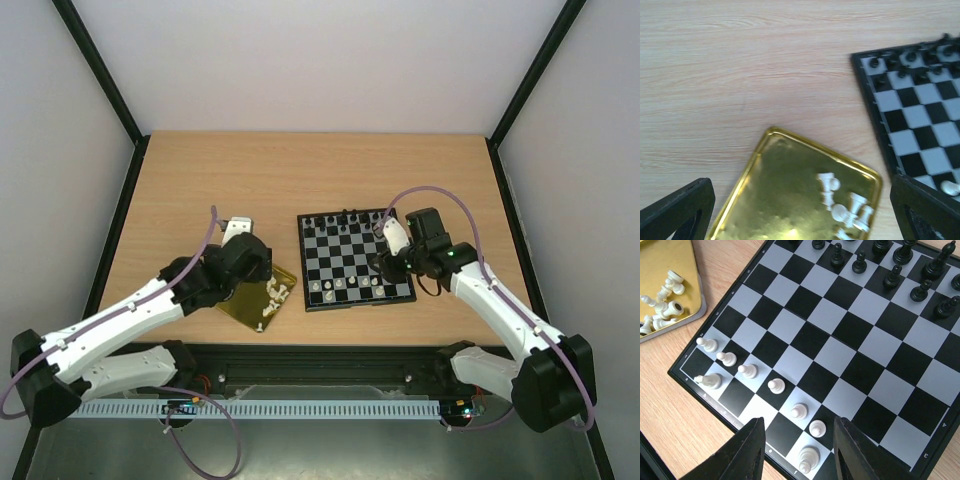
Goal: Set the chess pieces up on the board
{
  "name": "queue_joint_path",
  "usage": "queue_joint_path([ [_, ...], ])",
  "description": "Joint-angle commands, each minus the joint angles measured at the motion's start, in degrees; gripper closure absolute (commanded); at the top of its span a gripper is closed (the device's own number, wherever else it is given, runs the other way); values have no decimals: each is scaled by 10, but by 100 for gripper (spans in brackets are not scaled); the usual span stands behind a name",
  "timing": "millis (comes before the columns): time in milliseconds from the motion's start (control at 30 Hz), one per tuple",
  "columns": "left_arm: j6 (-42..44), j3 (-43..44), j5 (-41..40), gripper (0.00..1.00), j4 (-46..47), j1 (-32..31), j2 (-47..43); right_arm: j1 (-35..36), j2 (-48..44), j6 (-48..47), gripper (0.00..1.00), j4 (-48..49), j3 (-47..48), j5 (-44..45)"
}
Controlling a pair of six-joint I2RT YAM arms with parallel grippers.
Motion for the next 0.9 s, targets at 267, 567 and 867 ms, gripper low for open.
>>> queue_joint_path([
  [267, 61, 48, 152, 44, 1, 47, 181, -2, -52, -5, 57, 9, -21, -11],
  [567, 47, 28, 242, 68, 19, 54, 290, -2, -55, -14, 55, 9, -25, 1],
  [867, 42, 22, 246, 78, 18, 53, 308, -1, -54, -16, 55, 9, -26, -1],
])
